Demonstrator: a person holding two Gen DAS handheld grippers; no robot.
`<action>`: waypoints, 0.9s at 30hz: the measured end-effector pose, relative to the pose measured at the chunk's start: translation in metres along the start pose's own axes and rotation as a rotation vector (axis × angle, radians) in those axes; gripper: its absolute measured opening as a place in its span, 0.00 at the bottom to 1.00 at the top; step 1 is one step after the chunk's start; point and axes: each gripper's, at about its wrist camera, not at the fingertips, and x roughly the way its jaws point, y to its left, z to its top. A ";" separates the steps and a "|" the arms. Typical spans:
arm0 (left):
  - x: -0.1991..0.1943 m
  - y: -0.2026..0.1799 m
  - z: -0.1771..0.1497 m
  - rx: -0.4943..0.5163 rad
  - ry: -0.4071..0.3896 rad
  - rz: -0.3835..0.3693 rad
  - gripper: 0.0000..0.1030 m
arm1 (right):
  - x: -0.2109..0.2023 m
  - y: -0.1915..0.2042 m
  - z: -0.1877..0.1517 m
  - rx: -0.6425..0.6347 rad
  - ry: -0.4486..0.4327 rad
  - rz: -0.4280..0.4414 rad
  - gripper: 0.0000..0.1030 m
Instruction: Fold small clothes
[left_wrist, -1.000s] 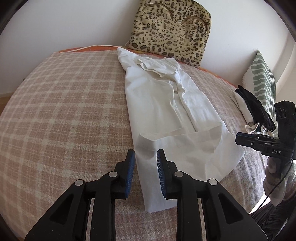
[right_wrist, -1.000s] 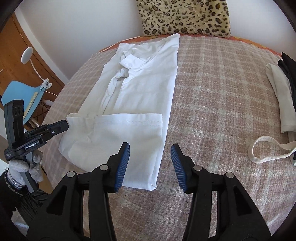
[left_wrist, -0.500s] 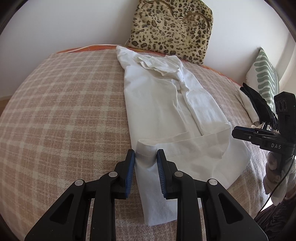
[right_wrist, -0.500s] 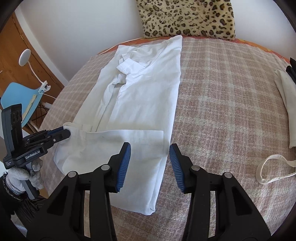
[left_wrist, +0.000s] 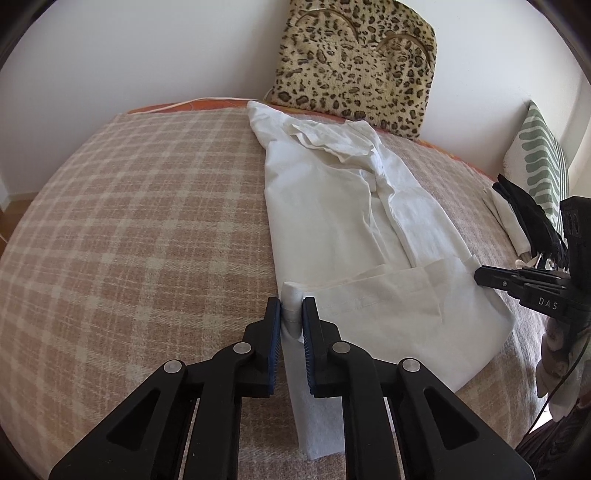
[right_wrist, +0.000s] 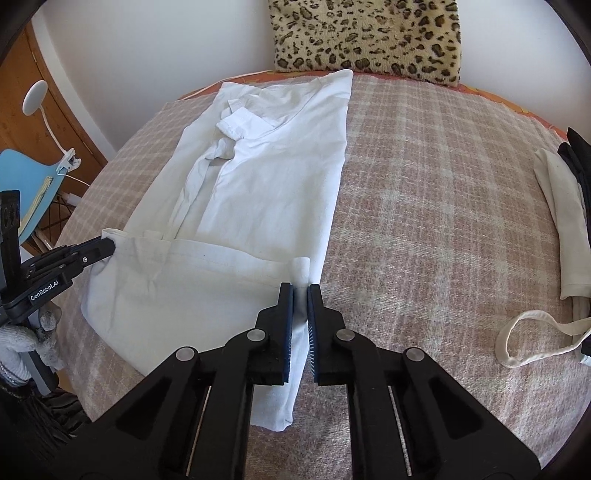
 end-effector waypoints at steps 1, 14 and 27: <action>-0.001 0.001 0.001 -0.010 0.005 0.006 0.16 | -0.002 -0.001 0.000 0.002 0.003 -0.005 0.08; -0.019 -0.025 -0.001 0.050 -0.043 -0.051 0.18 | -0.024 0.046 -0.006 -0.140 -0.097 0.110 0.09; 0.004 -0.034 -0.009 0.091 0.028 0.033 0.18 | 0.010 0.059 -0.004 -0.167 0.004 0.045 0.10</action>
